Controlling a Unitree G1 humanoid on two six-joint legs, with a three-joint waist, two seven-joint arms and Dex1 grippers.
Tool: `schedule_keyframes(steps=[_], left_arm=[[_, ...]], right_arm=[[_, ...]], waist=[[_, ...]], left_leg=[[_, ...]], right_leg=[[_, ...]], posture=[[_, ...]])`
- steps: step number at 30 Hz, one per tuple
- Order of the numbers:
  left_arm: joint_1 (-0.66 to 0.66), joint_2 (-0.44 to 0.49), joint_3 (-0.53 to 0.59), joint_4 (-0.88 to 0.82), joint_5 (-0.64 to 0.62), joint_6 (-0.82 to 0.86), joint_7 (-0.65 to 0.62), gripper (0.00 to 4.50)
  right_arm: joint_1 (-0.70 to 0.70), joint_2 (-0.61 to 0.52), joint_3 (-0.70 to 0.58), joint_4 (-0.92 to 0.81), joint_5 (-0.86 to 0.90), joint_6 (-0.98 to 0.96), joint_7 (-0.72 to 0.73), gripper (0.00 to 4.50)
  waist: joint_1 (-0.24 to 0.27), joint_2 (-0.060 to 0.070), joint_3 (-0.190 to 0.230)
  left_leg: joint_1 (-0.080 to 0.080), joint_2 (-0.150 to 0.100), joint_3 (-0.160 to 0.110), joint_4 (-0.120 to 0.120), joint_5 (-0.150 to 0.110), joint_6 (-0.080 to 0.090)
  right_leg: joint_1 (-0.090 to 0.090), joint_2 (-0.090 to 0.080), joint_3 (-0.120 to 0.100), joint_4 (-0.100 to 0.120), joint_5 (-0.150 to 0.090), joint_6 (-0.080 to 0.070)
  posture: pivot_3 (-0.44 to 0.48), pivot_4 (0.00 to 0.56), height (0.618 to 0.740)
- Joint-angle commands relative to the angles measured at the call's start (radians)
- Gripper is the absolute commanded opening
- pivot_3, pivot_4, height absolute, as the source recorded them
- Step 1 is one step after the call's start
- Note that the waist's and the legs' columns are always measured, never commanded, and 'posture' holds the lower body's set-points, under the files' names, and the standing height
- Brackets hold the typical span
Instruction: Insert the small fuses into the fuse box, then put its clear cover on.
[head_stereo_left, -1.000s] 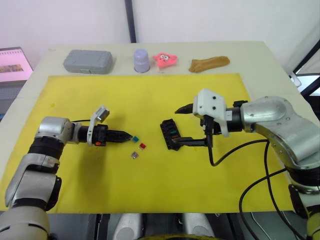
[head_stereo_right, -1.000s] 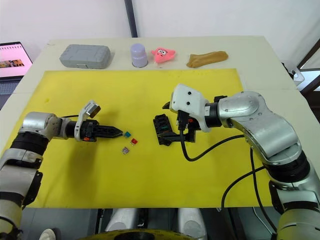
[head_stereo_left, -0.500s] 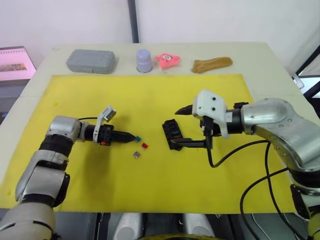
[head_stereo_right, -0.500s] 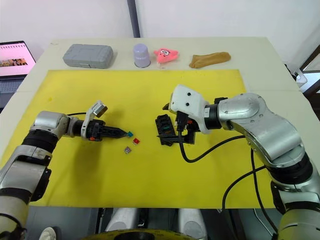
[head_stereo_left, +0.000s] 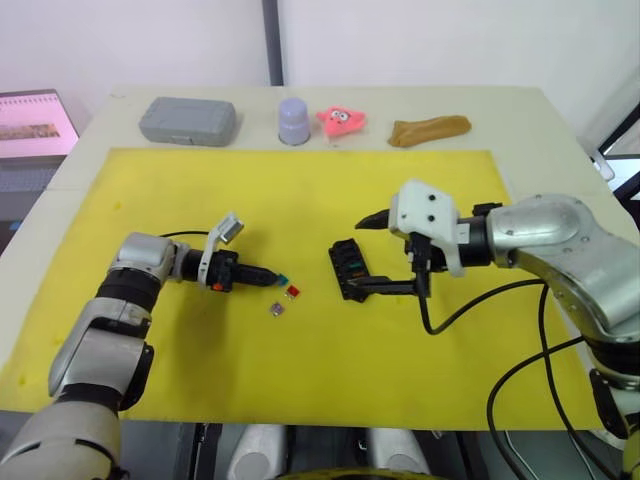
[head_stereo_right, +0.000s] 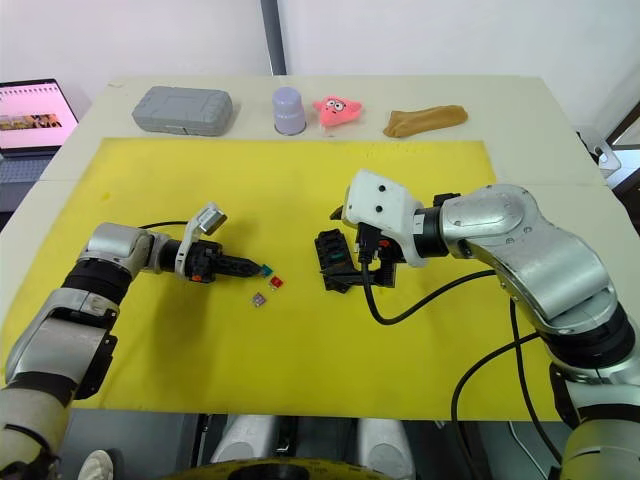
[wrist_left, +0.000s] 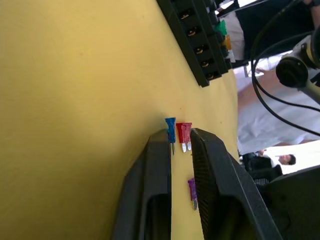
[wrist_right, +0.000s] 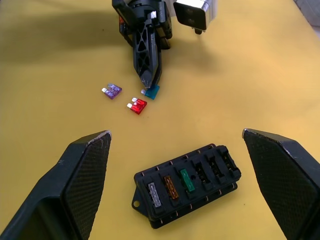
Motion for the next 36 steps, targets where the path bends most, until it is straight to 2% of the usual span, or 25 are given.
schedule_keyframes(steps=[1,5,7,9,19,23,31,36], left_arm=[[0.017,-0.005,-0.011,0.014,0.026,-0.013,0.015,0.98],[0.014,-0.004,-0.006,0.021,0.03,-0.015,0.015,0.98],[0.013,-0.005,-0.001,0.026,0.031,-0.018,0.022,0.44],[0.015,-0.002,0.0,0.026,0.033,-0.021,0.023,0.08],[0.02,0.007,0.015,0.02,0.036,-0.03,0.031,0.08],[0.03,0.025,0.054,-0.023,0.022,-0.045,0.057,0.08],[0.152,0.117,0.231,-0.403,-0.077,-0.128,0.134,0.08],[0.203,0.127,0.336,-0.657,-0.154,-0.159,0.218,0.08]], right_arm=[[-0.02,-0.009,-0.012,-0.008,-0.003,-0.023,0.006,4.5],[-0.025,-0.007,-0.009,-0.001,-0.004,-0.027,0.008,4.5],[-0.025,-0.006,-0.007,0.0,-0.004,-0.03,0.008,4.5],[-0.024,-0.004,-0.007,0.001,-0.003,-0.031,0.007,4.5],[-0.026,0.0,-0.003,0.006,-0.002,-0.036,0.005,4.5],[-0.027,0.003,-0.004,0.009,0.004,-0.028,0.005,4.5],[-0.048,0.039,-0.049,0.064,0.081,0.048,0.002,4.5],[-0.08,0.075,-0.085,0.124,0.158,0.106,0.006,4.5]], waist=[[-0.002,0.0,0.0],[-0.002,0.0,0.0],[-0.002,0.0,0.0],[-0.002,0.0,0.0],[-0.004,0.0,0.0],[-0.006,0.0,0.0],[-0.026,0.0,0.0],[-0.022,0.0,0.0]], left_leg=[[0.0,0.0,0.0,0.0,0.0,0.0],[0.0,0.0,0.0,0.0,0.0,0.0],[0.0,0.0,0.0,0.0,0.0,0.0],[0.0,0.0,0.0,0.0,0.0,0.0],[0.001,0.001,0.0,0.0,0.0,0.0],[0.001,0.001,0.0,0.0,0.0,0.0],[-0.001,0.004,-0.001,0.0,0.001,-0.001],[-0.001,0.004,0.0,-0.001,0.001,-0.001]], right_leg=[[0.0,0.0,0.0,0.0,0.0,0.0],[0.0,0.0,0.0,0.0,0.0,0.0],[0.0,0.0,0.0,0.0,0.0,0.0],[0.0,0.0,0.0,0.0,0.0,0.0],[0.0,0.001,0.0,0.001,0.0,0.0],[0.0,0.001,0.0,0.001,0.0,0.0],[-0.002,0.001,0.0,0.001,0.0,0.0],[-0.003,0.0,0.001,0.0,0.0,0.0]], posture=[[0.0,0.15,0.74],[0.0,0.15,0.74],[0.0,0.15,0.74],[0.0,0.15,0.74],[0.0,0.15,0.74],[0.0,0.15,0.74],[0.0,0.15,0.74],[0.0,0.15,0.74]])
